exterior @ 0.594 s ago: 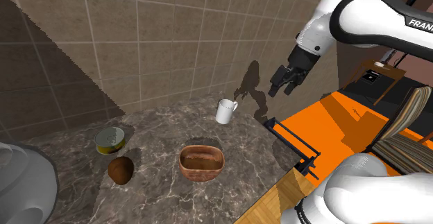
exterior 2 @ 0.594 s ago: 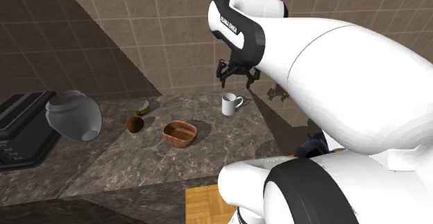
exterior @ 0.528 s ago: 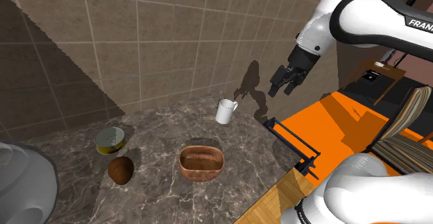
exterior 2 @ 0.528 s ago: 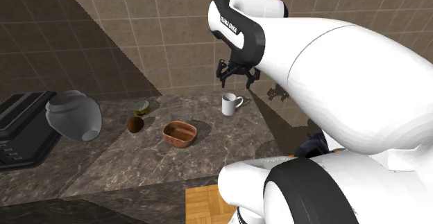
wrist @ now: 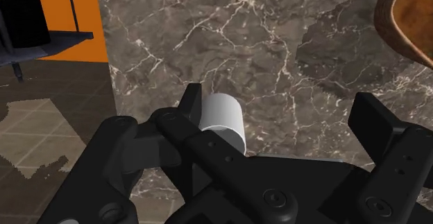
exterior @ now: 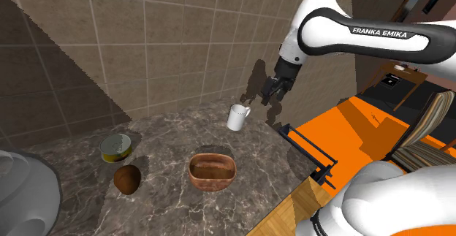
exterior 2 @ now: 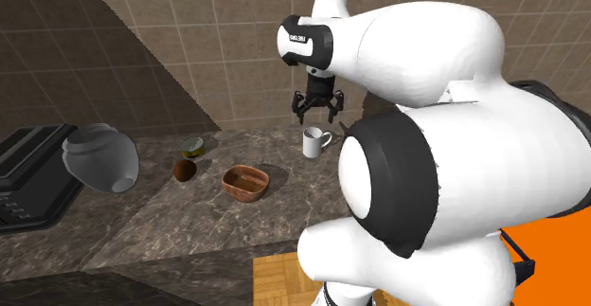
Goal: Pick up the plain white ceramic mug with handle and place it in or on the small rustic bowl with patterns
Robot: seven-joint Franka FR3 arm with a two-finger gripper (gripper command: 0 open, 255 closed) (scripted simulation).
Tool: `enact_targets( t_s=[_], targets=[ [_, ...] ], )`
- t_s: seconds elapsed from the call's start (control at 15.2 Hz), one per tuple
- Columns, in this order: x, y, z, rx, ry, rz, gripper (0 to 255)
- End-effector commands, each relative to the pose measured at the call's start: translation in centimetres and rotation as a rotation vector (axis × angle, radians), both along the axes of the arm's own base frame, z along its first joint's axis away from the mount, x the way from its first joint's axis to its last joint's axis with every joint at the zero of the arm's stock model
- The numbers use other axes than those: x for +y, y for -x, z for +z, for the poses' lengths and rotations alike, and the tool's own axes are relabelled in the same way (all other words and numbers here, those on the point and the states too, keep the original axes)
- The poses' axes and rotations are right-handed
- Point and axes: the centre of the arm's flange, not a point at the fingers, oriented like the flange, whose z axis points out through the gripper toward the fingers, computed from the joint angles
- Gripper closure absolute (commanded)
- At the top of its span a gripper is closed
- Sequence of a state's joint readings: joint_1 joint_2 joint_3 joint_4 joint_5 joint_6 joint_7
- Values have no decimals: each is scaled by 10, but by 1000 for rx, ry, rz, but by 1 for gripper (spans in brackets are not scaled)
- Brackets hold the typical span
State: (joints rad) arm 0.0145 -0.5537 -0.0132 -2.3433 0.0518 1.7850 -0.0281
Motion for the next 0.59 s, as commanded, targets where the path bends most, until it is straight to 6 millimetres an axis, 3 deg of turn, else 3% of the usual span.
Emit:
enact_targets(
  t_s=[0.0,0.53],
  targets=[
    [1,-23,-16,19,13,33,0],
    [13,-111,-90,96,66,157,0]
  ],
)
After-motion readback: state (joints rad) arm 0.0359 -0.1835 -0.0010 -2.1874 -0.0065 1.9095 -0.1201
